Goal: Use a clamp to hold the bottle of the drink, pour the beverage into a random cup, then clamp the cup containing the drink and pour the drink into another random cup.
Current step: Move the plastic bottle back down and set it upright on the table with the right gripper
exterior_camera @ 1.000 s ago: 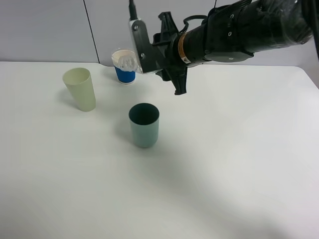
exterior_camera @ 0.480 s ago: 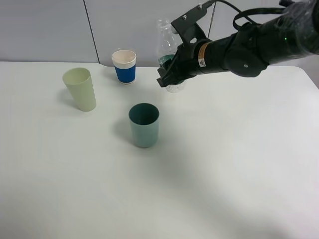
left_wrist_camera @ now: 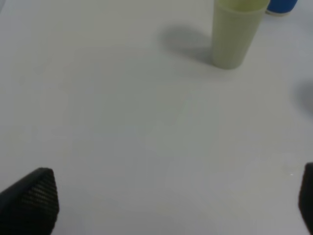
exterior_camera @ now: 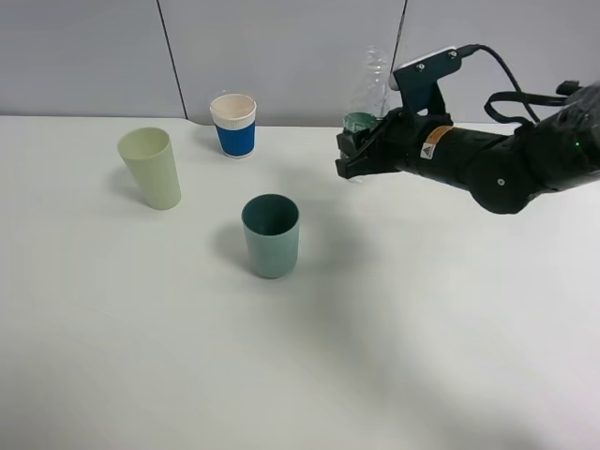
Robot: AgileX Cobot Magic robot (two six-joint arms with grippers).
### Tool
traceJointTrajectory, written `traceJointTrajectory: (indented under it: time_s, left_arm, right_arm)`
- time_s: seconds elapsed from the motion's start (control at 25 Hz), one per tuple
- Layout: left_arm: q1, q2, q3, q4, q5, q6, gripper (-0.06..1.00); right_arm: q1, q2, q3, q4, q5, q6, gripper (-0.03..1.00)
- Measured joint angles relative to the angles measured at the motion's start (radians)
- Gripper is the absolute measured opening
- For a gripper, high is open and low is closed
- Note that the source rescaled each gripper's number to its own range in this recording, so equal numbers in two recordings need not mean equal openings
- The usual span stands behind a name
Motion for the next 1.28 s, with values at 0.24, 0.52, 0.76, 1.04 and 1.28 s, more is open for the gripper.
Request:
traceJointTrajectory:
  time_s: [0.24,0.52,0.76,1.04,1.28]
  left_arm:
    - [0.000,0.000,0.000,0.000,0.000,0.000,1.00]
    - [0.000,0.000,0.000,0.000,0.000,0.000,1.00]
    - [0.000,0.000,0.000,0.000,0.000,0.000,1.00]
    - [0.000,0.000,0.000,0.000,0.000,0.000,1.00]
    - [0.000,0.000,0.000,0.000,0.000,0.000,1.00]
  right_arm:
    - [0.000,0.037,0.020,0.280,-0.164,-0.153,0.01]
    - [0.000,0.157,0.021,0.268,-0.270,-0.154,0.01]
    - [0.000,0.241,0.023,0.265,-0.321,-0.142,0.01]
    - [0.000,0.289,0.023,0.264,-0.346,-0.066,0.01]
    - [0.000,0.289,0.023,0.264,-0.362,-0.065,0.01]
